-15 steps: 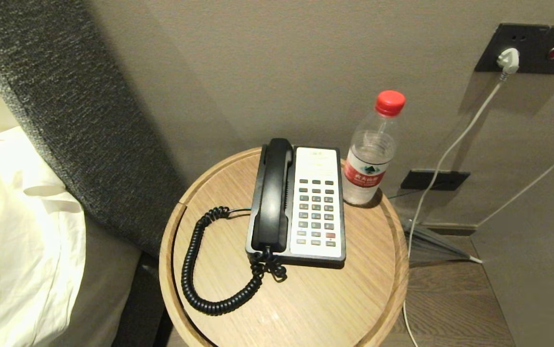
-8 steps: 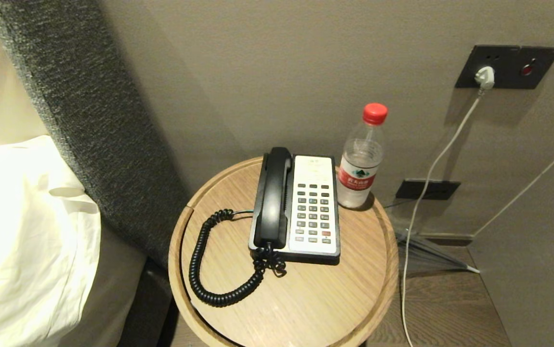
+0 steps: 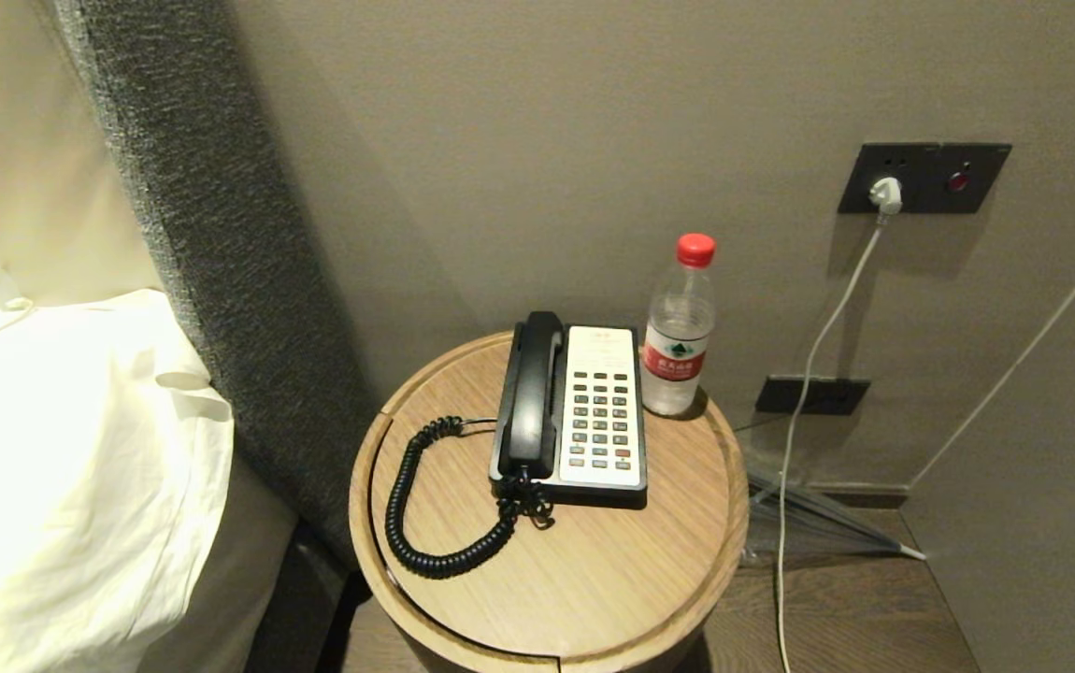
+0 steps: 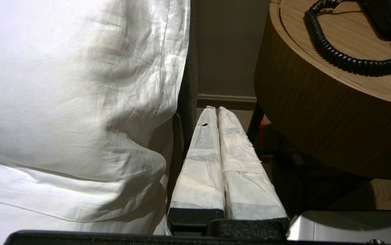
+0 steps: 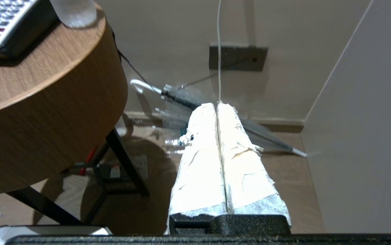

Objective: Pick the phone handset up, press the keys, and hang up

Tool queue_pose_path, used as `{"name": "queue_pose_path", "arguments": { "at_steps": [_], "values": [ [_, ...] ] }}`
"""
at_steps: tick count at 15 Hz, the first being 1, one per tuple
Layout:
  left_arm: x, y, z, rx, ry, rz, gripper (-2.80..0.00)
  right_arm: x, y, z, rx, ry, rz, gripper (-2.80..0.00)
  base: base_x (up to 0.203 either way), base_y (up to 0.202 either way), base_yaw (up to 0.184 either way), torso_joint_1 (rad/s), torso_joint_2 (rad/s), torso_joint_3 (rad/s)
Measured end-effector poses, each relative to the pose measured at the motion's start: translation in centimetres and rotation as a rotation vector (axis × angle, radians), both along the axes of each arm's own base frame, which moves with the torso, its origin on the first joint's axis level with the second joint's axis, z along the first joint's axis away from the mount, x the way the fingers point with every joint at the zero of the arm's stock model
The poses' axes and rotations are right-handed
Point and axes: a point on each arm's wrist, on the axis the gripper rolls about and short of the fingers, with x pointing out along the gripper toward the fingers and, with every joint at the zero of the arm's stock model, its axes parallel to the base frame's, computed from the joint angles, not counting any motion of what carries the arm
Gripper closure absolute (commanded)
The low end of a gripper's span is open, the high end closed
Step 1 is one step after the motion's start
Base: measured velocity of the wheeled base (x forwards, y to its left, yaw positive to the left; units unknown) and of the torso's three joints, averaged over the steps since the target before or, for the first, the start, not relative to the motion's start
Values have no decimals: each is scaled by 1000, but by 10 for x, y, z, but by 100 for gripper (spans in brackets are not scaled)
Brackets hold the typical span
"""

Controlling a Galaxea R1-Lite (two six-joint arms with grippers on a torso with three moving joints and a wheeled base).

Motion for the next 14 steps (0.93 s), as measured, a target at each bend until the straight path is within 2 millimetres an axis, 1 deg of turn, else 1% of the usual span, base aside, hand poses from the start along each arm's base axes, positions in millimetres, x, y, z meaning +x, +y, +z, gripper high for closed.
{"name": "queue_pose_path", "arguments": {
  "at_steps": [14],
  "values": [
    [0, 0, 0, -2, -2, 0, 0, 0, 0, 0, 0, 0, 0, 0, 0, 0, 0, 2, 3, 202]
  ]
}}
